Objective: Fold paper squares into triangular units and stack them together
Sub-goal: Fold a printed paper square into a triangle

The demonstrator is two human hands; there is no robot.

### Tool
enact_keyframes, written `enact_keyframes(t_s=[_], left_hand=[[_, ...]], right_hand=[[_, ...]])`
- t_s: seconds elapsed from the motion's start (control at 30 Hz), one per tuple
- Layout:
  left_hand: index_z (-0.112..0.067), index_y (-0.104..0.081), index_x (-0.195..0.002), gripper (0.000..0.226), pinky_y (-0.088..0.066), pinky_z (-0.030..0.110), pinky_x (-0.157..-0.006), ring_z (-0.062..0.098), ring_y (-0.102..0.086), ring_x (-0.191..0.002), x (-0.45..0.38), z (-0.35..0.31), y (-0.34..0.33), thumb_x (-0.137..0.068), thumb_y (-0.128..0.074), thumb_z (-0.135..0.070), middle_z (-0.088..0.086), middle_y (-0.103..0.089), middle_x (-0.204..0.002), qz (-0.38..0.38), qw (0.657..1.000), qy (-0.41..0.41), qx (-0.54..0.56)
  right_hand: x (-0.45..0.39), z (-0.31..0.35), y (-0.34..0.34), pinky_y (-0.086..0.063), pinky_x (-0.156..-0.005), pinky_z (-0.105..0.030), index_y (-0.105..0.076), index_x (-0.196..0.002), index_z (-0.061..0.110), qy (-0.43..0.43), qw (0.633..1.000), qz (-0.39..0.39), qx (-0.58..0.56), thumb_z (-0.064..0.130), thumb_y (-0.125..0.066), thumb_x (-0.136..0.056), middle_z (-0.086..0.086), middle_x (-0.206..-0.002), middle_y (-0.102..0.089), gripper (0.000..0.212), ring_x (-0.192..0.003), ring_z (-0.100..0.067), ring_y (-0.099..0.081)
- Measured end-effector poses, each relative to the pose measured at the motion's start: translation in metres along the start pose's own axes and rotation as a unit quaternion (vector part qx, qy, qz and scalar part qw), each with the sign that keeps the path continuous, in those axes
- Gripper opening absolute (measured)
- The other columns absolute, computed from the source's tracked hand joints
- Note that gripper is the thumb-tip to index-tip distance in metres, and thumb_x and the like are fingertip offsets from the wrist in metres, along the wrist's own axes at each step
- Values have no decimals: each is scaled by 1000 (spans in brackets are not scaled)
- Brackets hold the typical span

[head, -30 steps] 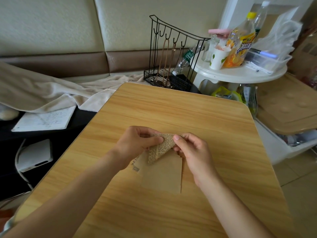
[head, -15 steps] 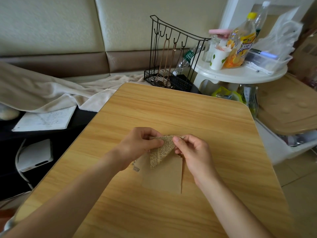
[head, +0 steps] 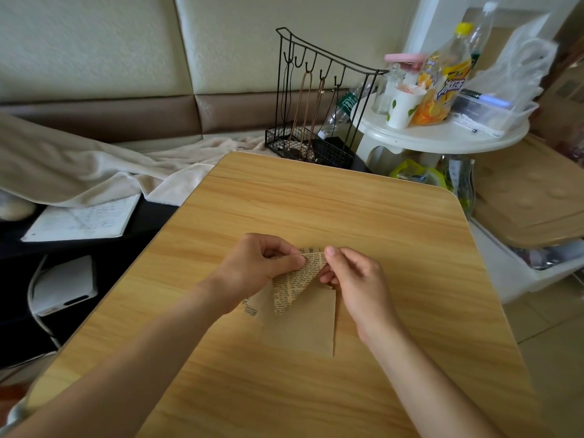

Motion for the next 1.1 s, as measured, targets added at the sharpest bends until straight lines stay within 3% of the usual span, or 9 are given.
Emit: enact_keyframes(t_s=[0.17,0.27,0.4,0.53,0.67,0.83,0.9,1.0,1.1], left_hand=[[-14,-80,-88,6,-58,29,-80,16,-71,-80,0,-1,0,-87,-81,-19,14,-77,-91,-17,1000,-15,8],[-13,-81,-88,5,-57,24,-76,15,-72,-79,2,-3,0,-86,-81,-19,12,-78,-87,-28,999,-26,22],[-11,-80,-88,6,-58,23,-76,15,-73,-80,2,-3,0,-86,-82,-16,11,-78,-87,-45,997,-35,51],[-12,-80,-84,2,-55,18,-69,12,-73,-76,3,-5,1,-87,-80,-12,9,-78,-84,-59,994,-42,87],[-10,-77,-92,8,-54,29,-78,16,-68,-80,1,-1,-3,-93,-74,-17,14,-75,-88,-40,998,-30,44],[-13,-77,-95,9,-57,31,-79,16,-70,-83,1,-6,-14,-95,-72,-21,12,-77,-91,2,999,-38,10],[-13,-78,-93,9,-59,35,-79,19,-72,-83,0,-9,-14,-93,-75,-22,13,-77,-90,1,999,-48,0],[-11,-79,-90,9,-59,41,-80,20,-69,-80,-2,-9,-10,-90,-78,-19,17,-76,-90,-24,998,-57,7],[-9,-78,-87,9,-55,26,-69,12,-67,-74,-3,-9,0,-89,-79,-18,10,-76,-84,-63,995,-60,51]], right_hand=[[1,1,-10,-51,-69,-23,-70,-86,0,1,999,39,11,33,-67,-99,0,-72,-67,36,-69,-7,-66],[2,2,-15,-54,-73,-39,-69,-79,1,12,997,44,55,30,-70,-98,-2,-67,-69,35,-68,-11,-65],[3,2,-15,-53,-72,-44,-69,-79,3,21,998,33,50,42,-70,-97,-7,-68,-69,43,-67,-12,-64],[7,4,-21,-51,-72,-55,-69,-77,14,36,995,55,80,61,-61,-87,-15,-69,-65,49,-68,-36,-60],[5,0,-20,-53,-70,-46,-69,-72,24,40,990,59,125,42,-66,-98,6,-64,-69,31,-68,-22,-68],[6,1,-23,-48,-58,-18,-71,-71,26,49,978,77,188,32,-69,-98,15,-66,-72,28,-63,0,-66],[7,4,-25,-47,-58,-19,-71,-72,28,63,973,88,204,31,-70,-97,13,-68,-72,26,-63,-3,-66],[8,6,-26,-47,-63,-36,-73,-77,24,70,972,91,204,35,-70,-97,3,-69,-70,24,-66,-18,-63],[8,5,-26,-48,-65,-31,-77,-85,26,61,975,100,186,39,-69,-97,10,-75,-73,20,-69,-11,-66]])
Point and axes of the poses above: each hand's wrist, its own x-axis away from the middle knuckle, its own y-axis out of the back of the hand, z = x × y, the point moved 10 cm from there along -x, towards the middle knuckle
